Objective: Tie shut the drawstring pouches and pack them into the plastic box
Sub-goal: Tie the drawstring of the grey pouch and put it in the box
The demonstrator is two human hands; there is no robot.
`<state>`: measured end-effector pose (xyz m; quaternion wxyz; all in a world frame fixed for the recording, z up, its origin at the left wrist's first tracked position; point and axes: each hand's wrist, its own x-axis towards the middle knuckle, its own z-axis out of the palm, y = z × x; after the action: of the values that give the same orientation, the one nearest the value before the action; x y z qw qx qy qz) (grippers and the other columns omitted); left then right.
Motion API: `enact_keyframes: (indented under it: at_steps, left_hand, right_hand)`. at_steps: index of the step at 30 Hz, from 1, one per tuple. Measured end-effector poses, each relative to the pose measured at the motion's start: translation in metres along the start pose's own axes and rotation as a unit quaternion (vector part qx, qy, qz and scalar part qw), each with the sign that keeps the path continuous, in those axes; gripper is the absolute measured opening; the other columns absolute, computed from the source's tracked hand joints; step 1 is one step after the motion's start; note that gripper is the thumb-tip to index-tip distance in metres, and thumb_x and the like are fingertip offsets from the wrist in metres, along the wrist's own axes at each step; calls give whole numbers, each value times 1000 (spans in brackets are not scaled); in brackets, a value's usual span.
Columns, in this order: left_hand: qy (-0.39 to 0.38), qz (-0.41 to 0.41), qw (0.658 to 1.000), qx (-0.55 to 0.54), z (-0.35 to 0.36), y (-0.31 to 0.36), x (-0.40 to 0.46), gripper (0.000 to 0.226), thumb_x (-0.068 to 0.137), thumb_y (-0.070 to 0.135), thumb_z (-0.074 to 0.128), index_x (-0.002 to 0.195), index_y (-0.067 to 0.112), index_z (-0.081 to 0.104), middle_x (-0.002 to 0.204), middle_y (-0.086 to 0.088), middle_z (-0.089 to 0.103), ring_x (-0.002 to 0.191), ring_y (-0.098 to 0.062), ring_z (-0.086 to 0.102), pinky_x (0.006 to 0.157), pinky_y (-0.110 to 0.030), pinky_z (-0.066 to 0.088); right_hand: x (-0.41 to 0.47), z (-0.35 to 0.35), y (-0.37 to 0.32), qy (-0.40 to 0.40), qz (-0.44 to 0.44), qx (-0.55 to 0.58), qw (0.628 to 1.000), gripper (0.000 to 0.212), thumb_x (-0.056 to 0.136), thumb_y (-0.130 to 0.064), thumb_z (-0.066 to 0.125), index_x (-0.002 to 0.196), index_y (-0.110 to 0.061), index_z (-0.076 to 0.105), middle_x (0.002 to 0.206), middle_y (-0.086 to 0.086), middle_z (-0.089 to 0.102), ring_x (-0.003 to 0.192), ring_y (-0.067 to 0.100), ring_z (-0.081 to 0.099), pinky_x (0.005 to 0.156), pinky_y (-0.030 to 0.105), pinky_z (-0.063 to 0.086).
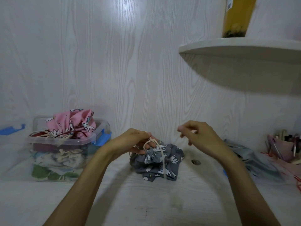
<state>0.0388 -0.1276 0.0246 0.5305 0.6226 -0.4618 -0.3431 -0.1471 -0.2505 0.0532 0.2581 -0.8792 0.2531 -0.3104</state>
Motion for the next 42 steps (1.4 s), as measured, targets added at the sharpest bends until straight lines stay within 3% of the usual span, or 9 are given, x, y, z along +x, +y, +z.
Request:
enact_keyframes:
  at_steps: [4, 8, 15, 21, 25, 28, 32, 36, 42]
  left_hand:
    - [-11, 0, 1000, 9, 4, -1, -1, 32, 97, 31, 48, 100, 12, 73, 88, 0, 72, 80, -7, 62, 72, -19, 54]
    - [-11, 4, 1000, 24, 2, -2, 0, 26, 92, 32, 56, 92, 16, 77, 79, -1, 64, 80, -8, 60, 74, -18, 54]
    - [-9, 12, 999, 39, 2, -3, 0, 20, 88, 26, 63, 88, 13, 77, 77, 0, 69, 73, -5, 61, 70, -15, 52]
    - [30, 9, 999, -16, 0, -1, -2, 14, 84, 21, 69, 92, 13, 77, 81, -4, 72, 74, -7, 64, 65, -13, 53]
    - [46, -1, 996, -73, -2, 1, -4, 11, 76, 10, 74, 86, 15, 77, 90, -6, 75, 78, -8, 69, 68, -12, 54]
    - [46, 4, 997, -58, -3, 2, -7, 14, 74, 3, 75, 77, 16, 78, 86, -4, 76, 78, -8, 71, 66, -13, 53]
    - [57, 38, 997, -19, 0, 4, -7, 17, 73, -2, 74, 74, 15, 78, 86, -8, 76, 83, -14, 72, 72, -17, 56]
    - [106, 99, 986, 77, 1, 5, -9, 18, 69, -5, 76, 70, 13, 76, 72, -6, 75, 72, -14, 72, 71, -20, 57]
    - [195, 166, 964, 70, -7, 0, -10, 16, 69, -7, 76, 76, 7, 76, 72, -8, 75, 69, -18, 72, 66, -17, 55]
  right_hand:
    - [-1, 21, -17, -57, -6, 9, 998, 42, 76, -56, 65, 107, -28, 66, 96, -15, 65, 65, -5, 59, 67, 16, 44]
    - [-2, 35, -16, -52, 30, -28, 998, 34, 69, -51, 76, 85, -21, 74, 74, -9, 68, 58, 1, 61, 55, 15, 45]
    - [-3, 43, -15, -60, 6, -88, 994, 15, 76, -40, 74, 82, -27, 76, 80, -9, 73, 74, 6, 65, 70, 25, 52]
    - [-1, 43, -19, -44, -24, -47, 998, 12, 78, -36, 73, 83, -26, 76, 76, -9, 71, 62, 6, 63, 60, 24, 50]
    - [-2, 33, -21, -88, -43, 34, 995, 11, 83, -32, 69, 86, -26, 77, 72, -13, 69, 57, -4, 60, 54, 11, 42]
    - [0, 37, -18, -24, -45, -35, 998, 15, 90, -31, 60, 102, -30, 70, 89, -17, 61, 81, 1, 56, 67, 16, 40]
    - [-1, 52, -21, -114, -71, 7, 991, 23, 87, -18, 63, 109, -24, 69, 86, -19, 59, 75, -4, 54, 64, 1, 41]
    - [4, 52, -11, -57, -14, 67, 996, 11, 78, -29, 75, 87, -24, 75, 75, -11, 69, 62, 1, 57, 63, 16, 48]
    - [2, 48, -3, -109, -5, 103, 989, 8, 77, -27, 76, 81, -20, 77, 80, -2, 74, 76, 8, 66, 76, 25, 53]
